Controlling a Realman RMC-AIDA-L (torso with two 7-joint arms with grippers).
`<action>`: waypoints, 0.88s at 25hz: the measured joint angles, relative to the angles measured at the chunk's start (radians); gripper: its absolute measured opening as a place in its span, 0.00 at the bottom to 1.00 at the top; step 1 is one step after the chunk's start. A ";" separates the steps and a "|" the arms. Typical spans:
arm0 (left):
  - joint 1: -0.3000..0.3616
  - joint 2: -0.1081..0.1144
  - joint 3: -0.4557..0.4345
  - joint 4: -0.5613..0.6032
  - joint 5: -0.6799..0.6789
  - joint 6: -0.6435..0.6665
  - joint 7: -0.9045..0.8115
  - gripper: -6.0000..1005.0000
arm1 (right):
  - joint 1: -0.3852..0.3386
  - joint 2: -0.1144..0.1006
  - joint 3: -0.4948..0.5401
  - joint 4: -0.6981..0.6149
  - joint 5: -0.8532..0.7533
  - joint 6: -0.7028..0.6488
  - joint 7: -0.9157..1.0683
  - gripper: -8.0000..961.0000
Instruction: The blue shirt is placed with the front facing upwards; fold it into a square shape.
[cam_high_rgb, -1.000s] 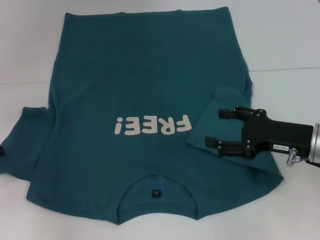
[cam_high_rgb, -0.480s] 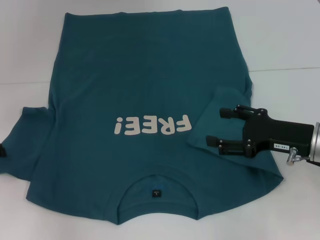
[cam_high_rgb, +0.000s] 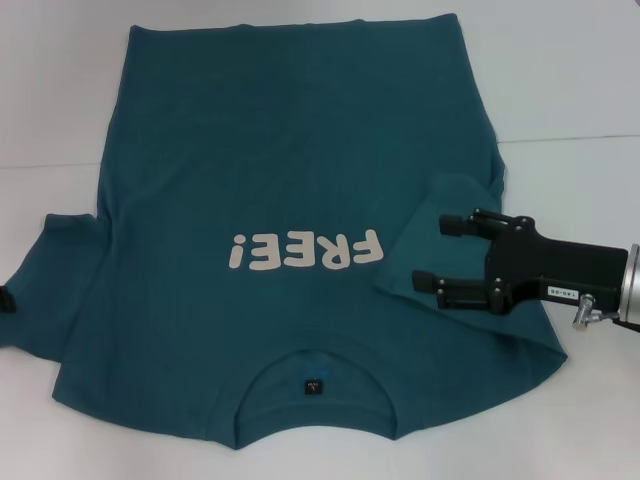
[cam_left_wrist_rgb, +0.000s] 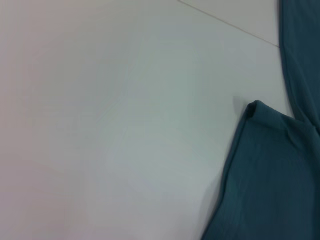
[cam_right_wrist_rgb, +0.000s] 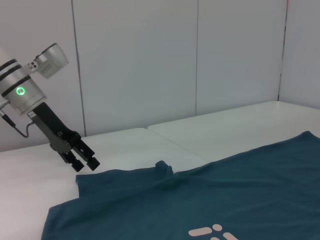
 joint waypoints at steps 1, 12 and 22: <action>0.000 0.000 0.000 -0.004 0.000 0.000 0.000 0.90 | -0.001 0.000 0.000 0.000 0.000 0.000 0.000 0.95; -0.006 0.000 0.001 -0.016 0.022 0.002 -0.001 0.90 | -0.009 0.000 0.000 -0.007 0.000 -0.006 0.005 0.95; -0.010 -0.005 -0.003 -0.019 0.017 0.010 -0.003 0.90 | -0.009 0.000 0.000 -0.008 0.000 -0.008 0.006 0.95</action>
